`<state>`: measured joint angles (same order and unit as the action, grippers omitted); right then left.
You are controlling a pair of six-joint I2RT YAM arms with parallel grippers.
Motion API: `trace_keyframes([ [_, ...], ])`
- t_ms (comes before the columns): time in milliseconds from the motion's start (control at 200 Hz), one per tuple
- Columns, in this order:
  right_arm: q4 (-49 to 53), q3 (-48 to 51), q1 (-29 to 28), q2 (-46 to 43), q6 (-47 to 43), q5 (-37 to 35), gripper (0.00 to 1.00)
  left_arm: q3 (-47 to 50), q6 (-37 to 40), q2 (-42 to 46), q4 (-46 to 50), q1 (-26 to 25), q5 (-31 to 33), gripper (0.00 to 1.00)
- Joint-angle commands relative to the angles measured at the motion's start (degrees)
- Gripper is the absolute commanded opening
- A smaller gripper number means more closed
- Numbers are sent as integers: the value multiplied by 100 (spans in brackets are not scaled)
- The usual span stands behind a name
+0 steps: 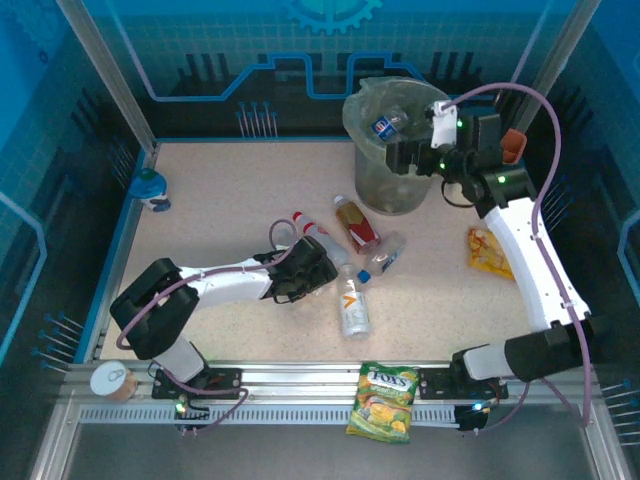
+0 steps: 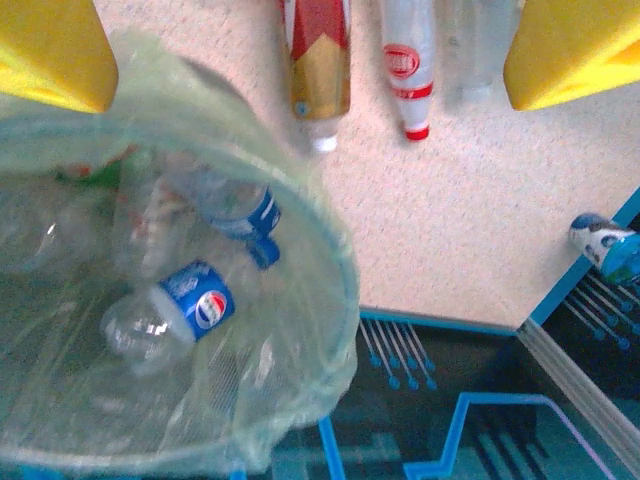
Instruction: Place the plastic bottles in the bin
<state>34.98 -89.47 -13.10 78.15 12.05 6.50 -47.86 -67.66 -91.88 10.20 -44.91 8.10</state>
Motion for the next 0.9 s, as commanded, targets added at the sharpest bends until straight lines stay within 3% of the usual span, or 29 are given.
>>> trace_keyframes([
  [0, -391, 507, -156, -438, 292, 44, 100, 8, 28, 4, 34, -27, -98, 79],
  [305, -457, 1681, -382, -806, 561, -67, 100, 6, 322, 631, 440, -30, 236, 62],
  [615, -388, 1722, -843, -295, 1165, 367, 100, 94, 945, 1386, 670, 11, 490, 51],
  [896, -1155, 1714, -1341, 340, 1861, 1501, 100, 792, 2445, 2422, -591, 61, 21, 45],
])
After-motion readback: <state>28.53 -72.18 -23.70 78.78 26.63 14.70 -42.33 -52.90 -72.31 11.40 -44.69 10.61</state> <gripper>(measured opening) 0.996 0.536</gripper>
